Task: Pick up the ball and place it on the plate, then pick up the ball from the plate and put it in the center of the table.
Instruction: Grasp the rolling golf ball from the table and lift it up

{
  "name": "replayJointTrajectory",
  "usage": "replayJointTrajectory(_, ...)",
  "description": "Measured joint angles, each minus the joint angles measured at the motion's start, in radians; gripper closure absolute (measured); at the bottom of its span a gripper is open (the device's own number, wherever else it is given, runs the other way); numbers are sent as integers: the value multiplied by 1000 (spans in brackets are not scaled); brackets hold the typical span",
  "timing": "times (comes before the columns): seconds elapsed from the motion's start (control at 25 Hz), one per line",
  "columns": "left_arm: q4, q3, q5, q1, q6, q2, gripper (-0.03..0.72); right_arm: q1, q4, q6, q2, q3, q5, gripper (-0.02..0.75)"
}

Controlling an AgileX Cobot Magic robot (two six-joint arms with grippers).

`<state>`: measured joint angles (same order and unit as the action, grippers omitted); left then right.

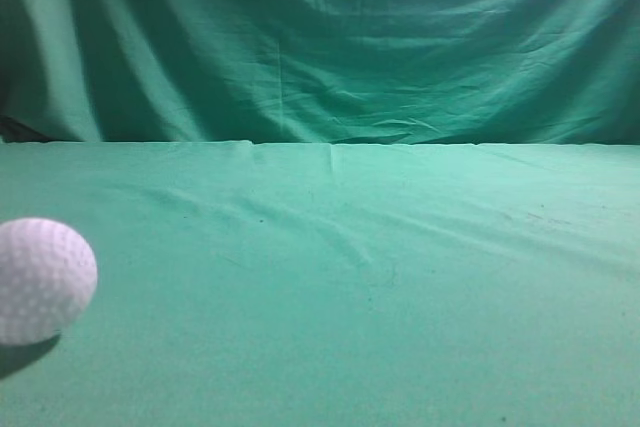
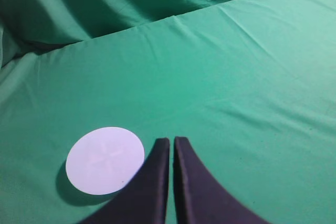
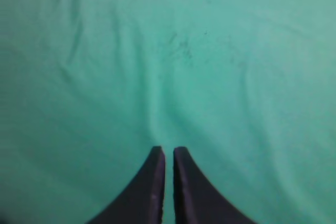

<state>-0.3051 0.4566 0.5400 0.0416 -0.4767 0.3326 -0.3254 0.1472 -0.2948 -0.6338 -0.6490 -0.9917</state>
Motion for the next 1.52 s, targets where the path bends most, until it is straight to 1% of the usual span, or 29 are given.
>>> replayJointTrajectory(0.08, 4, -19, -22, 0, 0, 0, 688, -59, 9, -6, -78, -29, -13, 672)
replayJointTrajectory(0.2, 4, -41, -48, 0, 0, 0, 688, -170, 17, -30, -186, -60, 3, 672)
replayJointTrajectory(0.4, 6, -45, -53, 0, 2, 0, 688, -388, 38, -38, -366, -92, 106, 672)
replayJointTrajectory(0.56, 6, -47, -53, 0, 53, 0, 688, -545, 57, -38, -503, -135, 197, 672)
replayJointTrajectory(0.6, 6, -47, -53, 0, 58, 0, 688, -578, 58, -40, -531, -145, 218, 620)
replayJointTrajectory(0.72, 6, -47, -52, 0, 62, 0, 688, -646, 60, -40, -626, -170, 281, 533)
replayJointTrajectory(0.84, 6, -47, -52, 0, 64, 0, 688, -676, 62, -42, -721, -190, 338, 389)
replayJointTrajectory(1.0, 8, -47, -52, 0, 64, 0, 688, -680, 62, -42, -828, -230, 378, 154)
replayJointTrajectory(1.04, 8, -47, -52, 0, 64, 0, 688, -680, 62, -42, -848, -244, 383, 109)
replayJointTrajectory(1.08, 8, -47, -52, 0, 64, 0, 688, -680, 62, -42, -873, -257, 385, 87)
replayJointTrajectory(1.16, 8, -47, -52, 0, 64, 0, 688, -680, 62, -42, -914, -296, 384, 94)
replayJointTrajectory(1.2, 8, -47, -52, 0, 64, 0, 688, -680, 62, -42, -936, -318, 384, 53)
replayJointTrajectory(1.28, 11, -47, -52, 0, 66, 0, 688, -681, 62, -42, -955, -338, 381, 68)
replayJointTrajectory(1.52, 19, -48, -52, 0, 66, 0, 688, -683, 79, -42, -1093, -493, 302, 68)
